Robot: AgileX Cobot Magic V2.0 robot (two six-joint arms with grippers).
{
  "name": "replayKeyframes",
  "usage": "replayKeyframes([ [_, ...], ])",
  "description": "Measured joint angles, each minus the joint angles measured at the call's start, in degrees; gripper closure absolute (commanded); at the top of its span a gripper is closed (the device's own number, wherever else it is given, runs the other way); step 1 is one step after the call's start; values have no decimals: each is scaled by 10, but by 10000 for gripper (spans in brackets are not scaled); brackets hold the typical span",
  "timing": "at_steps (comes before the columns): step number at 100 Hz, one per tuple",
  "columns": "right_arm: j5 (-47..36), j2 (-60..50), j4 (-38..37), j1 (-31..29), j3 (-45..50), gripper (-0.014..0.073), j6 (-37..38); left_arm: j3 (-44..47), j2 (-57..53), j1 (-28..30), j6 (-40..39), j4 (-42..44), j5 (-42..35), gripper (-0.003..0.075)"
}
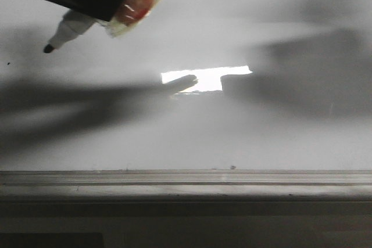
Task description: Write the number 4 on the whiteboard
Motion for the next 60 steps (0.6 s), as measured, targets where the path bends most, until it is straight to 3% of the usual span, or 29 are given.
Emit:
replayKeyframes([
  [60, 13, 19, 1, 44, -31, 219, -2, -111, 124, -97, 0, 22, -40, 741],
])
